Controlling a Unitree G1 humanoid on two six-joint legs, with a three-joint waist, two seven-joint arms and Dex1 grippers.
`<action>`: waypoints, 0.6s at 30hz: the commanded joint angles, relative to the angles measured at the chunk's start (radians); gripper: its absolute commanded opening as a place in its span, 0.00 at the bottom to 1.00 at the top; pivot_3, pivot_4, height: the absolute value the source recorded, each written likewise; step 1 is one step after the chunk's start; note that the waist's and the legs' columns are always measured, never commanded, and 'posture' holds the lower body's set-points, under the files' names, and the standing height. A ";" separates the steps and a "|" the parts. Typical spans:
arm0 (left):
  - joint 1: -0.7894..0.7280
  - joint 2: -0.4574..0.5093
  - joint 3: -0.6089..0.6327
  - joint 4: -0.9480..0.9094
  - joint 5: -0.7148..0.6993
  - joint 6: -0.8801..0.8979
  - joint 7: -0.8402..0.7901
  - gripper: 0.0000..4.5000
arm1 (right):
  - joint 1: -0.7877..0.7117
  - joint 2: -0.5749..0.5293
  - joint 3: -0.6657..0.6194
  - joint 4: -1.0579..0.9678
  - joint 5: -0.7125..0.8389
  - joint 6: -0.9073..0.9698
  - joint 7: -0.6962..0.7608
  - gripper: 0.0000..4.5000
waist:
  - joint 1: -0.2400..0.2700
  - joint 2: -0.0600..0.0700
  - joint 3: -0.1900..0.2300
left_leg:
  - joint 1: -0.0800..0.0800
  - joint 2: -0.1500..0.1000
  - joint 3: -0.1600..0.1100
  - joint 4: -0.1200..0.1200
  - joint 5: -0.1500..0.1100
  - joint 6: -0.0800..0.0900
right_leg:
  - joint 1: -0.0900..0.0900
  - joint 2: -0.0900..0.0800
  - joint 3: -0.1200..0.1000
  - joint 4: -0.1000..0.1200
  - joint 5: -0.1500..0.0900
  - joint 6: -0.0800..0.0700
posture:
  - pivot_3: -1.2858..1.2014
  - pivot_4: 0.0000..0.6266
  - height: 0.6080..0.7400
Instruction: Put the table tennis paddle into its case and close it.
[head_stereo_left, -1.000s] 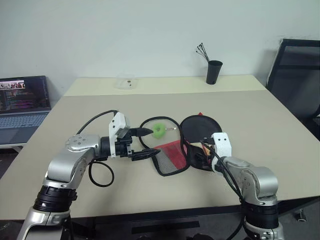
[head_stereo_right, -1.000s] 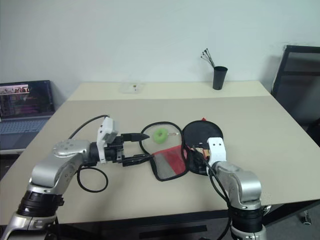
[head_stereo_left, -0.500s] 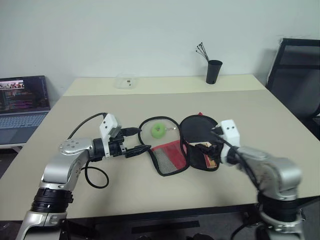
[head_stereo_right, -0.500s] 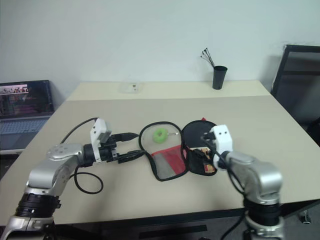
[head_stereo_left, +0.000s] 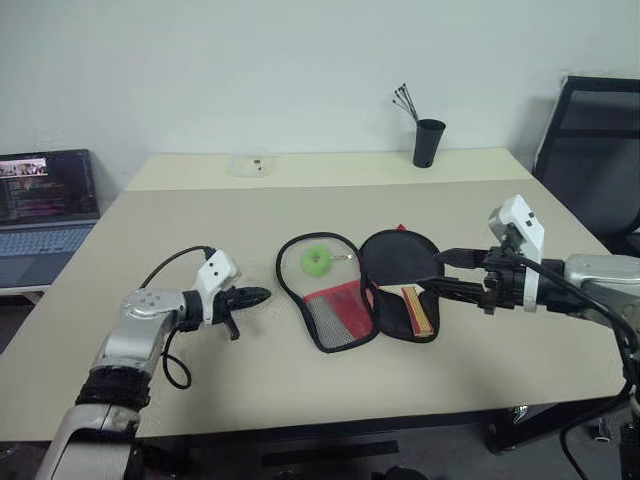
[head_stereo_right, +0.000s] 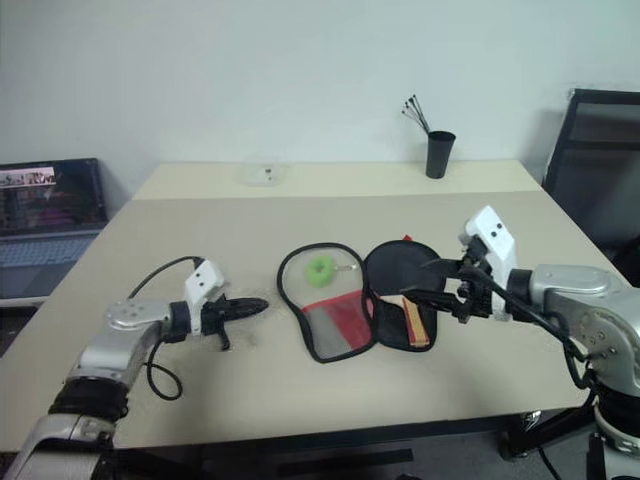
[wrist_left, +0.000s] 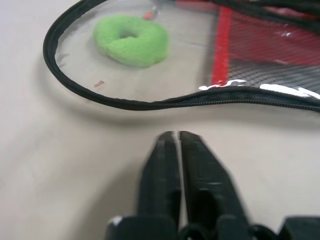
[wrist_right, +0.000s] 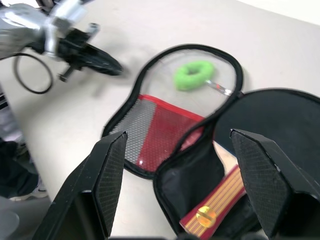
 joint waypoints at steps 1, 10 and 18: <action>-0.061 -0.034 -0.036 0.093 0.051 -0.072 -0.011 0.01 | 0.003 -0.015 -0.009 -0.010 0.019 -0.043 -0.008 0.80 | 0.001 0.000 0.000 | 0.000 0.000 0.000 0.000 0.000 0.000 | 0.000 0.000 0.000 0.000 0.000 0.000 | 0.52 0.24 1.00; -0.157 -0.144 -0.058 0.251 0.085 -0.142 -0.021 0.01 | 0.033 -0.027 -0.016 -0.018 0.031 -0.069 -0.030 0.80 | 0.015 0.000 0.000 | -0.002 -0.001 0.000 0.001 -0.001 0.001 | 0.000 0.000 -0.001 -0.003 0.001 0.002 | 0.52 0.24 1.00; -0.299 -0.249 -0.047 0.113 0.030 -0.075 -0.060 0.01 | 0.079 -0.091 -0.049 -0.003 0.043 -0.089 -0.018 0.80 | 0.022 -0.001 0.000 | -0.008 -0.001 -0.001 0.003 -0.001 0.001 | -0.001 0.000 -0.002 -0.007 0.003 0.005 | 0.52 0.24 1.00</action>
